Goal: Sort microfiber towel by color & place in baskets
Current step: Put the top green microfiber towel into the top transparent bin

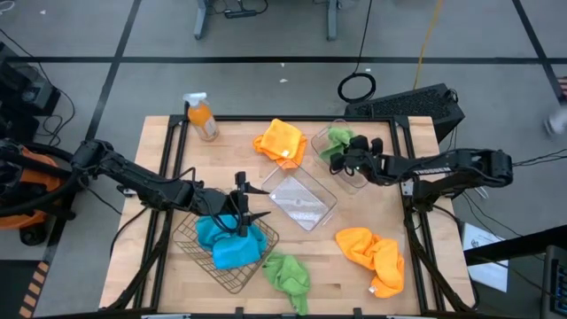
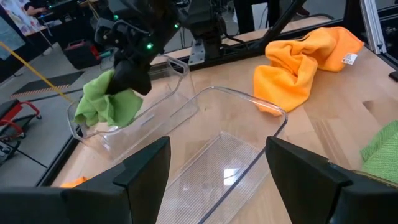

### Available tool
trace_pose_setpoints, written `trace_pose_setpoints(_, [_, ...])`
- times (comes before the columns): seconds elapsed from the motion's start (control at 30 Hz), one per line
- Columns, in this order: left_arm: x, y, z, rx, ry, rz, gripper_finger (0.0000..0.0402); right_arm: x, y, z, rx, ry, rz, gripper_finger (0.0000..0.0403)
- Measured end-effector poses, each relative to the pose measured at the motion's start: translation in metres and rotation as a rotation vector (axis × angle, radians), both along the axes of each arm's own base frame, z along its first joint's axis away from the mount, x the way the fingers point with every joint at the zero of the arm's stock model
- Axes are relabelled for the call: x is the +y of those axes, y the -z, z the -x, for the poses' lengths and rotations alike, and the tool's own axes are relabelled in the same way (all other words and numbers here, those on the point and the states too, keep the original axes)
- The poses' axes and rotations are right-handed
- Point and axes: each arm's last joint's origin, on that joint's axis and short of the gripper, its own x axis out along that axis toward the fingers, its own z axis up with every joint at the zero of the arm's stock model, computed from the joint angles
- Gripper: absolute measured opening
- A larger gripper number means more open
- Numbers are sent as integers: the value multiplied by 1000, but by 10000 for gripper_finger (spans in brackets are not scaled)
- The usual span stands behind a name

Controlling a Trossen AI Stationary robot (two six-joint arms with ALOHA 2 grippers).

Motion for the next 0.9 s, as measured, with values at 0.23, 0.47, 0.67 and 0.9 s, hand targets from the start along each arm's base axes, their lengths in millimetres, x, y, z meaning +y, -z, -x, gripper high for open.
trace_pose_setpoints(0.23, [0,0,0,1,4,2,270,-11,15,-3,32,54,-23,29])
trace_pose_setpoints(0.47, [0,0,0,2,9,4,270,-13,28,-5,61,76,-49,32])
trace_pose_setpoints(0.67, [0,0,0,2,9,6,270,-12,28,-5,48,70,-67,75])
trace_pose_setpoints(0.9, [0,0,0,0,3,26,270,-11,25,-5,29,61,-68,146])
